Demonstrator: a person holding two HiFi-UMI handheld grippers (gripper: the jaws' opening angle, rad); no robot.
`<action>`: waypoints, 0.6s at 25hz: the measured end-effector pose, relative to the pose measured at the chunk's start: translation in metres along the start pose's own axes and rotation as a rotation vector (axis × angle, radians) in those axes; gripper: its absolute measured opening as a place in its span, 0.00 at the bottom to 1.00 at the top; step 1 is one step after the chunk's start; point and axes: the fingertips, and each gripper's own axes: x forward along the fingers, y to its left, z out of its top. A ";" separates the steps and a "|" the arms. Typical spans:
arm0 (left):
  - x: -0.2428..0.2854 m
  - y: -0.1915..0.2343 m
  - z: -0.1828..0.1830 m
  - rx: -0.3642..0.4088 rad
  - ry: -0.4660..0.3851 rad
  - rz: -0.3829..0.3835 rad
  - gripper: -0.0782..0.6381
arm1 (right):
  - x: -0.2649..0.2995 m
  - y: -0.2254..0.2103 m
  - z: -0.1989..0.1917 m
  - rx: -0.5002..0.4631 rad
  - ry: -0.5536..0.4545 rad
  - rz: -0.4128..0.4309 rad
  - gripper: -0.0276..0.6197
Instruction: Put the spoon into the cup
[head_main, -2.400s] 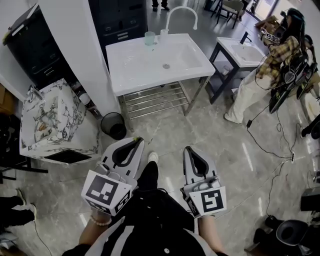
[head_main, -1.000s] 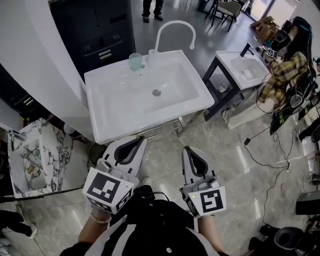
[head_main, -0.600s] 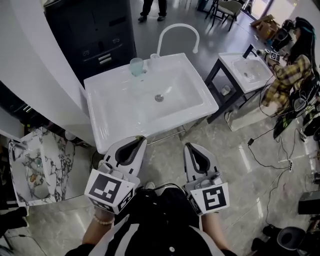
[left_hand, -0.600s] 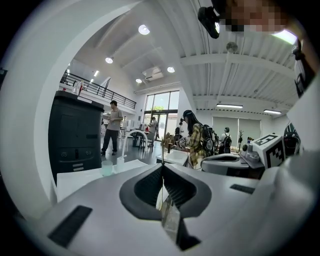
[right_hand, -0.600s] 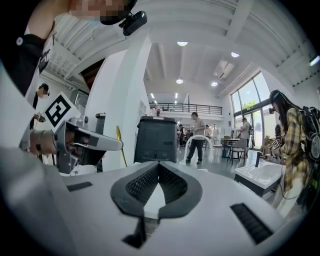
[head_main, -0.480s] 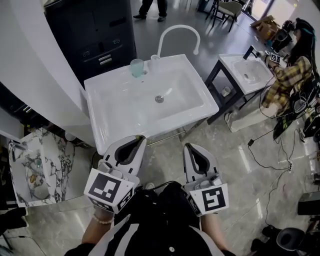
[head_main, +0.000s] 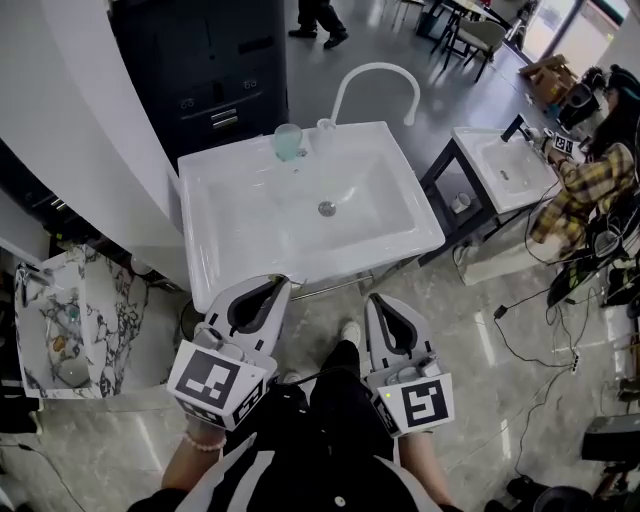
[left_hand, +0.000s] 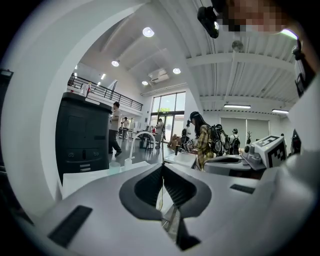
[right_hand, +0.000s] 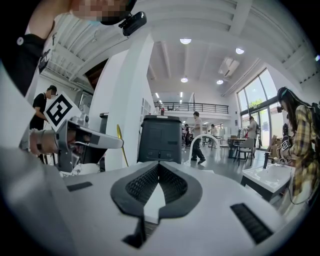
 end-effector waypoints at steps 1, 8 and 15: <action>0.003 0.000 0.001 0.001 0.001 0.007 0.12 | 0.002 -0.003 -0.002 -0.002 0.001 0.009 0.04; 0.025 0.007 0.003 0.001 0.007 0.073 0.12 | 0.026 -0.024 -0.007 0.004 -0.006 0.081 0.04; 0.061 0.020 0.016 -0.011 0.011 0.154 0.11 | 0.061 -0.063 -0.001 -0.010 -0.004 0.157 0.04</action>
